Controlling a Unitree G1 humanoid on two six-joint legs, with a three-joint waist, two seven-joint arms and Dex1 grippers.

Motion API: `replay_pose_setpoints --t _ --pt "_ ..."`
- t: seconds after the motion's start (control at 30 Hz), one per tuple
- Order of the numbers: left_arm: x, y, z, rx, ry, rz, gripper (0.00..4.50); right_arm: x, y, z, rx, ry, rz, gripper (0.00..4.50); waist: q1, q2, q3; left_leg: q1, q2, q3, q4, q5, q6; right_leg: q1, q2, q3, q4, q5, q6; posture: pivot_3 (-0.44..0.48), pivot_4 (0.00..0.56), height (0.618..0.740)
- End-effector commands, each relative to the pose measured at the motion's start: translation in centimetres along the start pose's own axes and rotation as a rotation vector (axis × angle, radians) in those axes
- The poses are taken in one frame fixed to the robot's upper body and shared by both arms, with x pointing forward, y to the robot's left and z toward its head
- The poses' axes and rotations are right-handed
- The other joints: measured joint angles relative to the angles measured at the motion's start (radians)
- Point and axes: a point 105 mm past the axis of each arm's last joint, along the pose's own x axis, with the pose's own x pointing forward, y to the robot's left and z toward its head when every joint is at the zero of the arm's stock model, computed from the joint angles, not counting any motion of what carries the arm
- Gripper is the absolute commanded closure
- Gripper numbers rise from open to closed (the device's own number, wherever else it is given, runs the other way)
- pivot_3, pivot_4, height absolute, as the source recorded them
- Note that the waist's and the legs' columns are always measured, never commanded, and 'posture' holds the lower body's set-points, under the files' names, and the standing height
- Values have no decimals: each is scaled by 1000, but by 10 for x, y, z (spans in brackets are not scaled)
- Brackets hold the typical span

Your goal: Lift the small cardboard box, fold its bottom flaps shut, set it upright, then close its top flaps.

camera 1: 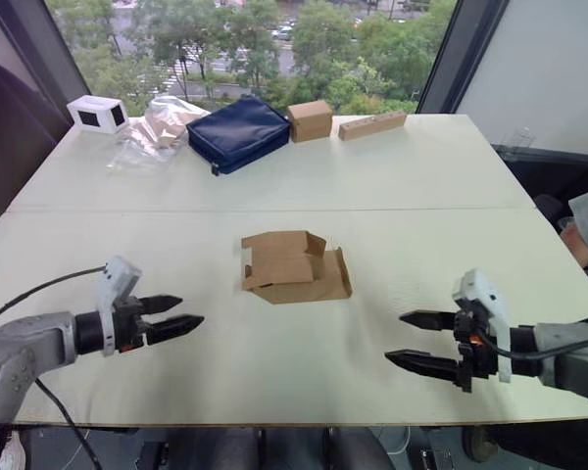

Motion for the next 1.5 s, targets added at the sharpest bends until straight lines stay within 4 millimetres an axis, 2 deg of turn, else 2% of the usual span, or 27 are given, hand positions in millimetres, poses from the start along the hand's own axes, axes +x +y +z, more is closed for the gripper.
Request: replay_pose_setpoints --t 0.03,0.1,0.27,0.43,0.57,0.8,0.93,1.2,1.3,1.4,1.43,1.47,1.5 --pt "-2 -12 16 -98 -24 -115 5 -3 3 16 -107 -27 -30 26 -1 0 0 0 0 0 0 0 0 0 0 0 0 0 0 0 150 740" --pt "3 -15 17 -179 13 -167 5 1 7 24 -151 -41 -22 26 -3 0 0 -1 0 0 0 0 0 -1 0 0 0 0 0 0 150 740" --pt "42 -1 38 -407 -38 -234 5 21 29 51 -308 -95 14 26 -1 0 0 1 0 0 1 0 0 0 1 -1 2 0 0 0 150 740" --pt "75 -10 45 -451 -17 -301 5 32 39 60 -333 -133 8 26 -1 -2 0 -3 -2 0 1 0 0 -3 -2 0 1 0 0 0 150 740" --pt "94 -18 45 -490 -1 -352 5 36 44 65 -329 -155 -3 26 -2 -2 0 -3 -2 0 2 1 -1 -3 -2 0 1 0 1 0 150 740" --pt "118 -26 37 -507 39 -407 5 33 48 67 -323 -147 -27 26 -1 -2 0 -2 -2 0 2 1 -1 -3 -2 0 2 0 1 0 150 740" --pt "132 -22 39 -514 12 -400 5 29 50 67 -318 -131 -29 26 2 -2 0 -2 -2 0 2 1 -1 -2 -2 0 2 0 0 0 150 740" --pt "146 -30 42 -501 14 -465 5 24 49 66 -303 -110 -59 26 -2 -2 0 -2 -2 0 2 1 -1 -3 -1 0 1 0 1 0 150 740" --pt "147 -30 43 -491 18 -476 823 25 49 65 -298 -111 -67 0 -2 -2 0 -2 -2 0 2 1 -1 -3 -1 0 1 0 1 0 150 740" --pt "147 -32 45 -485 19 -489 1914 25 48 63 -292 -110 -74 0 -1 -2 0 -3 -2 0 2 1 -1 -3 -1 0 1 0 1 0 150 740" --pt "147 -32 46 -482 22 -493 2438 25 47 63 -291 -110 -76 0 0 -2 0 -3 -2 0 2 1 -1 -3 -1 0 1 0 1 0 150 740" --pt "147 -33 46 -479 25 -495 2696 26 47 62 -289 -110 -78 0 -1 -2 0 -3 -2 0 2 1 -1 -3 -1 0 1 0 1 0 150 740" --pt "148 -33 45 -477 27 -497 3241 26 47 62 -287 -110 -78 0 0 -2 0 -3 -2 0 2 1 -1 -3 -1 0 1 0 1 0 150 740"
